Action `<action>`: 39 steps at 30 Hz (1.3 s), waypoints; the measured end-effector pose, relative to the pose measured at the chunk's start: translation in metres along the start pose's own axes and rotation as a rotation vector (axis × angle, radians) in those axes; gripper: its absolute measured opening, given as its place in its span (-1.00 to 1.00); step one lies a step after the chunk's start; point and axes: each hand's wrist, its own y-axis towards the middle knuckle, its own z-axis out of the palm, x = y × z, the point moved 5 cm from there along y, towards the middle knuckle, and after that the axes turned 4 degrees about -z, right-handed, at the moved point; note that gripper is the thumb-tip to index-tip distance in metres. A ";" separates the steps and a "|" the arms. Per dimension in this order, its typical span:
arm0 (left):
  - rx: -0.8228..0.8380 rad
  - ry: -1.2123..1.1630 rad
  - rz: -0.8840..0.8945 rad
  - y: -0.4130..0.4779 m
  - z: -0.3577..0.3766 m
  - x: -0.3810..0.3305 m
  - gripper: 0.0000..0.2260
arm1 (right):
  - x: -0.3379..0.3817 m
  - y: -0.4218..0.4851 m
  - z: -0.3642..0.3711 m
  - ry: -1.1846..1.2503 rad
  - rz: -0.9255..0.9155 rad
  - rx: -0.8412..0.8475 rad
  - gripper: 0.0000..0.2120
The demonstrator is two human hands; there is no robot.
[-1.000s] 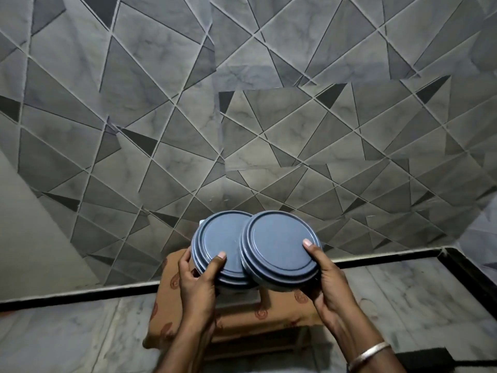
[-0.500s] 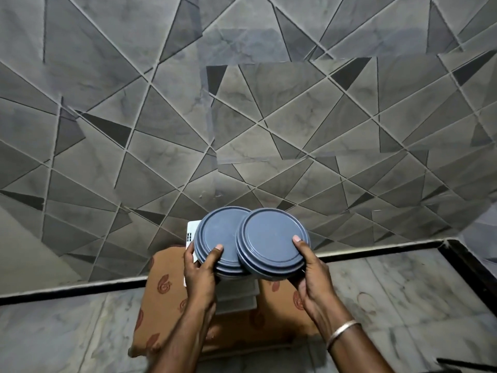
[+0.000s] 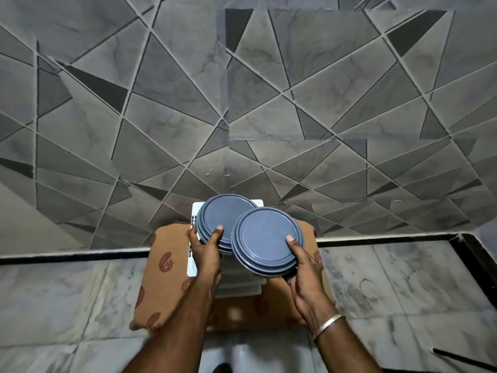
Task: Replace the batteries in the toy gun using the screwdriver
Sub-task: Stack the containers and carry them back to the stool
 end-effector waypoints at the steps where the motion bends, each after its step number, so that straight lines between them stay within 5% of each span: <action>1: -0.008 0.012 -0.003 0.004 -0.001 0.002 -0.35 | -0.003 0.003 0.001 -0.017 0.001 -0.003 -0.71; 22: -0.094 0.288 -0.003 0.051 -0.016 0.028 -0.50 | -0.033 0.033 -0.026 -0.075 0.055 0.010 -0.68; 30: -0.188 0.449 -0.018 0.046 -0.029 0.031 -0.30 | -0.044 0.027 -0.030 -0.085 0.060 0.020 -0.63; 34: -0.216 0.380 0.104 0.014 -0.021 0.014 -0.58 | -0.046 0.021 -0.027 -0.100 0.055 0.045 -0.64; 37: -0.079 0.230 0.186 -0.012 -0.015 0.002 -0.82 | -0.048 0.015 -0.022 -0.097 0.054 0.065 -0.64; 39: 0.046 0.198 0.153 -0.034 -0.013 -0.002 -0.79 | -0.049 0.010 -0.020 -0.088 0.045 0.080 -0.63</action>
